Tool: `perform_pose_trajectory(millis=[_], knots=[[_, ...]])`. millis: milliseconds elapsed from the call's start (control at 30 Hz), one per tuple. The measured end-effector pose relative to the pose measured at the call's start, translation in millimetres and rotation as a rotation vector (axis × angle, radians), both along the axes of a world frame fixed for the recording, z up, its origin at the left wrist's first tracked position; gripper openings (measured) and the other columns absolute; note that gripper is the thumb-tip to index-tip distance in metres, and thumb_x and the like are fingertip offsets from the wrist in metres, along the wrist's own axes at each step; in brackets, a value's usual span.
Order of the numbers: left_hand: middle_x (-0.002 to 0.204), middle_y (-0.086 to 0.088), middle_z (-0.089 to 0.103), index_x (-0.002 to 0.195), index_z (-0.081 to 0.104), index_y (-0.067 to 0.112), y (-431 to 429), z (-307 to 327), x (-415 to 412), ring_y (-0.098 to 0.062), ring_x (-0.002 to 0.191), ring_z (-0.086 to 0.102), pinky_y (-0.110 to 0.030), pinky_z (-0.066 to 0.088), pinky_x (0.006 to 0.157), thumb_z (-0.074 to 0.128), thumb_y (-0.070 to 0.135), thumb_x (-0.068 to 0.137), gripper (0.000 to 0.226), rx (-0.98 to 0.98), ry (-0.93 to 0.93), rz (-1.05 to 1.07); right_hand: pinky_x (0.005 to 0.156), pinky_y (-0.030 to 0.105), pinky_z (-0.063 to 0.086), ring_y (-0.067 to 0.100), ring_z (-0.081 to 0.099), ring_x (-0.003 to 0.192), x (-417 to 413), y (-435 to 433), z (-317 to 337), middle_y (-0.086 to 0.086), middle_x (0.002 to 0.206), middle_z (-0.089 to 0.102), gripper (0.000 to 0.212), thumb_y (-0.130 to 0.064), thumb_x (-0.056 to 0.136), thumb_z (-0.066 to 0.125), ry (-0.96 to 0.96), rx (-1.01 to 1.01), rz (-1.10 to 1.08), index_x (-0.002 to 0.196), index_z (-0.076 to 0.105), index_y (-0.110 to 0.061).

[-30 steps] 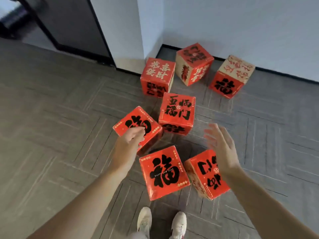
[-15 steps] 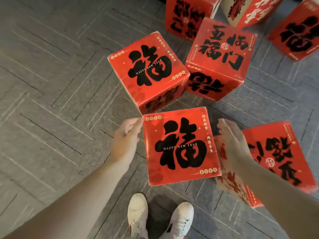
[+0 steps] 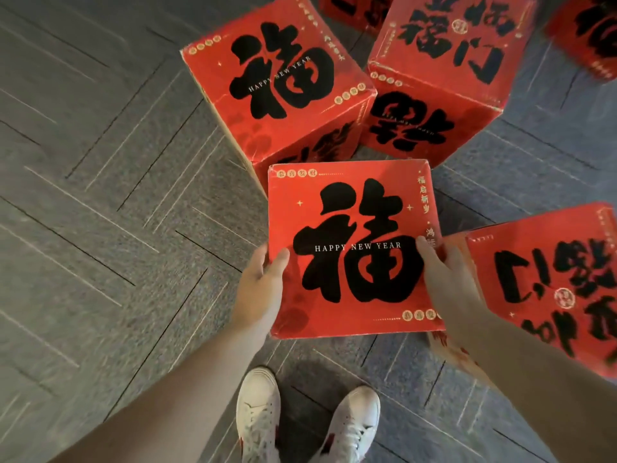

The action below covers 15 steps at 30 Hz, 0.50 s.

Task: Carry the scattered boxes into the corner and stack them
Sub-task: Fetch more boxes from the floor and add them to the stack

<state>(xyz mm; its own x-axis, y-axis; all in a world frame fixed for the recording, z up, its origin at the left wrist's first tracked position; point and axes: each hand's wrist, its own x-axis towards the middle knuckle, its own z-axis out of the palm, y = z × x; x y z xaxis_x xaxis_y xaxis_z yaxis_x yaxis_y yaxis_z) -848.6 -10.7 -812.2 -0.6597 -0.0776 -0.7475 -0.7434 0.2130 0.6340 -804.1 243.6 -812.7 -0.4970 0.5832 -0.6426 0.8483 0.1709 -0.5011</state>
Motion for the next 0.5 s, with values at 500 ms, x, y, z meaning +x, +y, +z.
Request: perform_pose_trajectory(millis=[500], knots=[[0.130, 0.009, 0.073, 0.125, 0.070, 0.034, 25, 458, -116, -0.017, 0.123, 0.067, -0.046, 0.043, 0.117, 0.061, 0.052, 0.100, 0.032, 0.139, 0.317, -0.125, 0.068, 0.029, 0.046, 0.016, 0.063, 0.084, -63, 59, 466, -0.001, 0.103, 0.066, 0.071, -0.074, 0.096, 0.048, 0.250, -0.072, -0.102, 0.138, 0.055, -0.017]])
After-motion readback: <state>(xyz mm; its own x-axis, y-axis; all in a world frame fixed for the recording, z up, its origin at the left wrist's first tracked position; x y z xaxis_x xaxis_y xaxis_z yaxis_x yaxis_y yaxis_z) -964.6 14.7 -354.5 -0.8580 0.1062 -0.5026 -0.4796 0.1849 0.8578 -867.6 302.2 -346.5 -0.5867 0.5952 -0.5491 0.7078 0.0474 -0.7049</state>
